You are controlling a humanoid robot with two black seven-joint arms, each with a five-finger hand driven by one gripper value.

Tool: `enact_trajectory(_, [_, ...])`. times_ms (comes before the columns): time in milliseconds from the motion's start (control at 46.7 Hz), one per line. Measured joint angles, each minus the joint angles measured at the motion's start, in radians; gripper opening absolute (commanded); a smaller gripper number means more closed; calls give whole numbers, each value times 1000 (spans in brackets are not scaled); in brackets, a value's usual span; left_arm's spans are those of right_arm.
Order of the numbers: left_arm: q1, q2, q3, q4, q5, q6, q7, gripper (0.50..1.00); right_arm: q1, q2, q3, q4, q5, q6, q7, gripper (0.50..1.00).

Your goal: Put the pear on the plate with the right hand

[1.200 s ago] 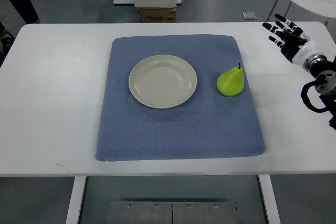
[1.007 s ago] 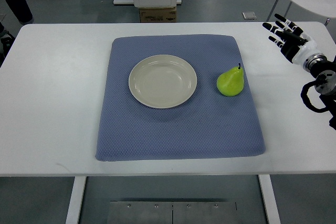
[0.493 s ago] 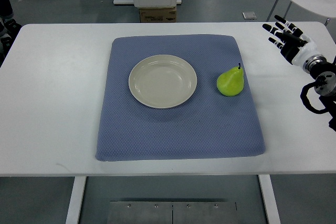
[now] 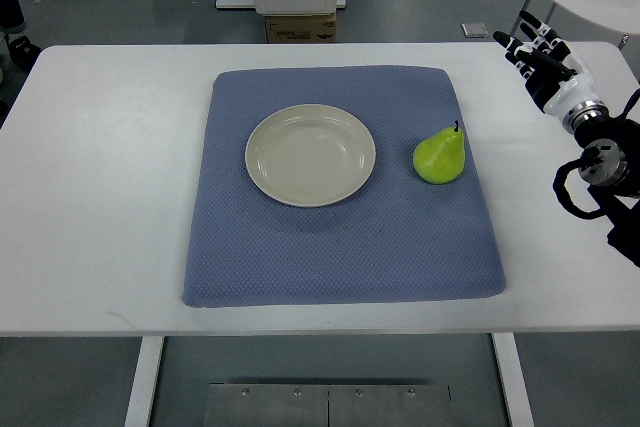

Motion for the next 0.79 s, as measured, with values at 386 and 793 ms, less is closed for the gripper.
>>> enact_trajectory(386, [0, 0, 0, 0, 0, 0, 0, 1000, -6, 2, 1, -1, 2, 1, -2, 1000])
enact_trajectory(793, [0, 0, 0, 0, 0, 0, 0, 1000, -75, -120, -19, 162, -9, 152, 17, 1000])
